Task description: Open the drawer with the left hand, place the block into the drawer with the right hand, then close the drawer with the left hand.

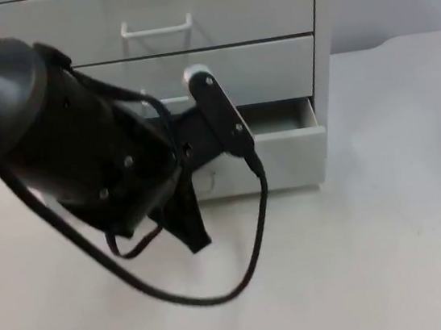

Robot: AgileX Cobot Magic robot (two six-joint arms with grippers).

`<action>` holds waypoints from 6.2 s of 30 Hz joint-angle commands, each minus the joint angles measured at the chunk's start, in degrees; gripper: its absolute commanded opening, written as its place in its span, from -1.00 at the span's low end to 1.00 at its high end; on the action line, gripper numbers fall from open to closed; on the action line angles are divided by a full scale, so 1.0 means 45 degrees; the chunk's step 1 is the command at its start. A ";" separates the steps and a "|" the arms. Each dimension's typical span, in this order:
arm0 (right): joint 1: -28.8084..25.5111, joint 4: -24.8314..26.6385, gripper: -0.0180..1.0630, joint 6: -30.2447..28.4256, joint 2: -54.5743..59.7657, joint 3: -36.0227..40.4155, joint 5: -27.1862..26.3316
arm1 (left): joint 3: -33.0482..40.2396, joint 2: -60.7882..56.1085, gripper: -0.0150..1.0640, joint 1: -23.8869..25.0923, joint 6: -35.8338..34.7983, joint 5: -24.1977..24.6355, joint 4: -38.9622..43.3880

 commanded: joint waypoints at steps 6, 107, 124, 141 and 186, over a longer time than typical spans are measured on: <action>-0.0043 -0.0016 0.46 -0.0100 -0.0104 0.0094 -0.0094 | -0.0982 -0.0028 -0.97 0.0844 -0.0051 -0.0167 0.0145; -0.0043 0.0134 0.46 -0.0779 -0.0127 0.0094 -0.0432 | -0.0510 -1.3450 -0.97 1.0268 1.7029 0.1690 -2.2649; -0.0043 0.0297 0.46 -0.1304 -0.4601 0.0104 -0.0725 | 0.1715 -1.5736 -0.97 1.0793 1.8808 0.0508 -2.5279; -0.0043 0.0298 0.46 -0.1486 -1.1146 0.1923 -0.0503 | 0.1753 -2.0416 -0.97 1.0254 1.8808 0.2651 -2.5245; -0.0043 -0.0093 0.46 -0.0765 -1.7551 0.4830 0.4401 | 0.4918 -2.5357 -0.97 1.0254 1.8294 0.5902 -2.4330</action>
